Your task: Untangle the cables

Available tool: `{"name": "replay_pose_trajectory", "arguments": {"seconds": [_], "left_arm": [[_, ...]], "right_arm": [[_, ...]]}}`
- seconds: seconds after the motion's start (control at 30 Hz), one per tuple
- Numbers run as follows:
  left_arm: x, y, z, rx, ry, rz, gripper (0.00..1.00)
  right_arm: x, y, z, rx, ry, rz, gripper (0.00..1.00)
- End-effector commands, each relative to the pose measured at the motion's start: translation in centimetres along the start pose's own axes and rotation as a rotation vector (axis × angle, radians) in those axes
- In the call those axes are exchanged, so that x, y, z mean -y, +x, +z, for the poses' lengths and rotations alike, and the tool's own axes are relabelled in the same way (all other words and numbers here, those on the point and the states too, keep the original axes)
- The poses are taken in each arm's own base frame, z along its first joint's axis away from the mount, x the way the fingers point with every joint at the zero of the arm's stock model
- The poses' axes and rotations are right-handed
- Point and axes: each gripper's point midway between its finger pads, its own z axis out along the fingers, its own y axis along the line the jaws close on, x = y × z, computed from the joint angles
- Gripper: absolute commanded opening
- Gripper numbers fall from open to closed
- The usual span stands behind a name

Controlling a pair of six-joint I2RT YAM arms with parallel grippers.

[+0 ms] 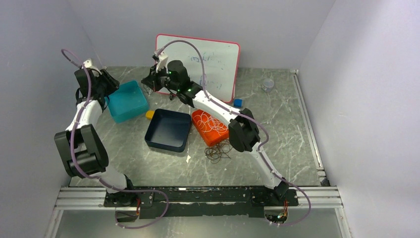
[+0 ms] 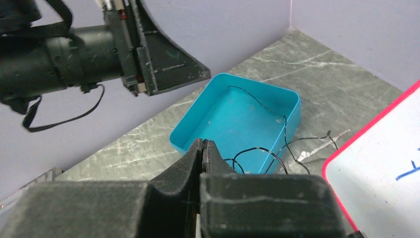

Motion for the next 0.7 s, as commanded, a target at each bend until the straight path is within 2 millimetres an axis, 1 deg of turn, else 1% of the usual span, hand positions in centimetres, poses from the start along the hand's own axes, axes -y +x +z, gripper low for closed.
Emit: {"name": "replay_pose_trajectory", "arguments": {"seconds": [0.0, 0.07, 0.17, 0.27, 0.33, 0.4, 0.5, 0.6, 0.67], "left_arm": [[1.2, -0.4, -2.9, 0.022, 0.025, -0.099, 0.46], [1.1, -0.4, -4.0, 0.041, 0.008, -0.118, 0.45], [0.7, -0.2, -5.4, 0.060, -0.030, -0.136, 0.45], [0.7, -0.1, -6.7, 0.080, -0.033, -0.148, 0.46], [0.8, 0.0, -7.5, 0.090, -0.040, -0.166, 0.46], [0.5, 0.2, -8.3, 0.101, -0.066, -0.195, 0.47], [-0.1, 0.6, -9.9, 0.119, -0.115, -0.253, 0.49], [-0.9, 0.9, -11.6, 0.133, -0.178, -0.321, 0.50], [-1.4, 1.1, -12.4, 0.126, -0.224, -0.353, 0.48]], "right_arm": [[-2.2, -2.1, 0.8, 0.078, -0.074, -0.010, 0.00], [-3.1, -2.1, 1.0, 0.089, -0.105, -0.019, 0.00], [-4.9, -2.7, 1.1, 0.121, -0.160, -0.042, 0.00], [-6.7, -3.9, 1.0, 0.175, -0.212, -0.065, 0.00], [-7.8, -5.2, 0.9, 0.216, -0.239, -0.075, 0.00], [-8.8, -6.4, 0.7, 0.253, -0.275, -0.079, 0.00], [-11.1, -8.1, 0.2, 0.296, -0.372, -0.066, 0.00], [-13.2, -8.4, -0.2, 0.307, -0.454, -0.054, 0.00], [-14.2, -8.1, -0.3, 0.301, -0.490, -0.058, 0.00]]}}
